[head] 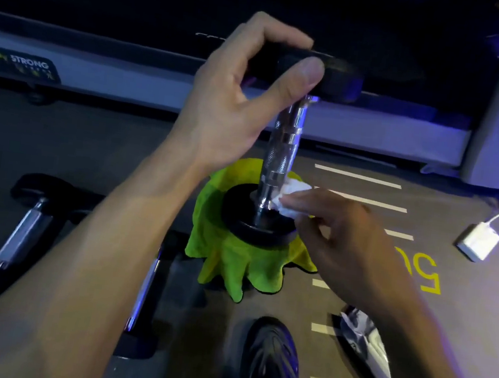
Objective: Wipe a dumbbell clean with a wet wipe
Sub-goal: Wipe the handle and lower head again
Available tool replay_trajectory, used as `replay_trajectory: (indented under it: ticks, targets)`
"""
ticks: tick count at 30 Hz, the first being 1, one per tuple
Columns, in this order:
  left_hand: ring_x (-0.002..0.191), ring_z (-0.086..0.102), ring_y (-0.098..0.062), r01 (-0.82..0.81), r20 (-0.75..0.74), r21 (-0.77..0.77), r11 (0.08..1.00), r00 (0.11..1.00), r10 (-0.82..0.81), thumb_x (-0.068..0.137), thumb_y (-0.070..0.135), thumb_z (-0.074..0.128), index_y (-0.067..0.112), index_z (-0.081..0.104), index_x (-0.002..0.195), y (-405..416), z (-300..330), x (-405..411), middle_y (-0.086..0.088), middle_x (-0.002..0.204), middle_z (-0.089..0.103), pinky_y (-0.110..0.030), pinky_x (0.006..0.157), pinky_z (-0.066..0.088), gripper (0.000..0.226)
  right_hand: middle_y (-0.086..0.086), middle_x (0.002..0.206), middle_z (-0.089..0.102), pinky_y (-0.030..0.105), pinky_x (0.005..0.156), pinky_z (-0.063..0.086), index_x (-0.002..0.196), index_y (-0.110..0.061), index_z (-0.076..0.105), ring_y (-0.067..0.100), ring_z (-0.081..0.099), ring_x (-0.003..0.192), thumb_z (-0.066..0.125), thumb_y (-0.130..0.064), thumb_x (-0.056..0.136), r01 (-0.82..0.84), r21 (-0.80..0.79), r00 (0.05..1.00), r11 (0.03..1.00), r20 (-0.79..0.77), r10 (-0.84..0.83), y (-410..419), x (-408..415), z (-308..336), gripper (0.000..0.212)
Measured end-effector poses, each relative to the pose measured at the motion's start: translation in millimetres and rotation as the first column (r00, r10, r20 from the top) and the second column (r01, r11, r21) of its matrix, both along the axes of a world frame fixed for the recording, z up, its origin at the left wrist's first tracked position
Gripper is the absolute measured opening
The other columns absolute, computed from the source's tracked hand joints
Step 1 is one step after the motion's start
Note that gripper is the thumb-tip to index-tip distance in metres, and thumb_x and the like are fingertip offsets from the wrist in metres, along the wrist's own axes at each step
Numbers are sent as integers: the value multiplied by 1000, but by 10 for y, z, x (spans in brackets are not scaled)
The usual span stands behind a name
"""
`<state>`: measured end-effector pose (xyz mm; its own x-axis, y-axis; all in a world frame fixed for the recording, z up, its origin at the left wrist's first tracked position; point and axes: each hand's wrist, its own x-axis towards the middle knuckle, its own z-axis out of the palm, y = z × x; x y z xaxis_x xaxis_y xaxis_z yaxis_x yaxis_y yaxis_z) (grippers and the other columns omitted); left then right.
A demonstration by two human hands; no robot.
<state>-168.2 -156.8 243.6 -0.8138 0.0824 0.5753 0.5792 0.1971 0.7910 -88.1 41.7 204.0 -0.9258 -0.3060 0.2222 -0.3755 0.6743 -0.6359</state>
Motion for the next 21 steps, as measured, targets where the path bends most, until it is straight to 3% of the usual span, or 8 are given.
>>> replay_trajectory:
  ticks: [4,7,10,12,14,17,19,21]
  targets:
    - [88,55,1,22,10,-2,1000,1000,-22,101,34,68,22,61,116,28,13,15,11,98,58,-21,85,42,20,-29,91,66,-1,77,39,98,-31,81,-18,59,80,72,-11,87,31,17,996,999,-84,-29,-98,7,33,25]
    - [91,58,1,45,-7,-7,999,999,-45,101,32,68,21,61,117,56,28,48,7,101,61,-21,86,44,20,-32,81,58,3,72,39,89,-34,80,-15,56,74,75,-12,86,36,36,994,999,-108,-32,-233,5,75,23]
    - [98,62,-6,68,-21,-12,998,997,-69,100,33,67,23,60,117,99,46,50,-5,110,66,-27,90,47,21,-12,82,64,25,64,47,82,-26,77,12,63,73,71,-12,84,113,266,974,957,-219,-54,-446,-26,33,15]
    - [94,59,-2,72,-14,-6,997,997,-72,101,31,67,21,60,116,96,48,21,3,104,64,-25,87,45,20,-3,86,64,30,60,44,86,-22,75,21,61,78,72,-11,80,143,309,942,940,-334,-33,-561,14,-48,13]
    - [90,57,1,78,2,7,997,997,-78,102,30,66,21,60,116,81,37,-14,11,98,60,-22,85,44,18,-5,91,69,26,68,47,93,-23,78,12,60,83,74,-10,84,119,126,932,985,-357,-67,-504,47,-149,16]
    - [90,57,1,80,16,16,997,997,-80,102,28,66,19,60,117,59,25,-27,10,99,61,-20,86,43,18,-12,94,74,32,74,56,97,-27,78,4,67,84,72,-17,94,166,-283,960,945,-172,-220,-196,8,-193,13]
    - [93,58,0,75,20,32,997,997,-75,102,27,66,18,61,117,54,29,-37,6,102,61,-21,87,44,18,-5,96,73,39,75,58,100,-21,75,11,70,87,74,-17,95,256,-390,918,885,-189,-349,-62,-18,-145,7]
    - [93,58,-1,58,26,42,997,998,-59,102,28,67,18,62,116,52,33,-59,4,102,62,-21,87,44,18,-1,100,70,31,80,58,104,-13,74,13,68,94,74,-15,95,238,-364,895,901,-278,-349,-113,-3,-117,9]
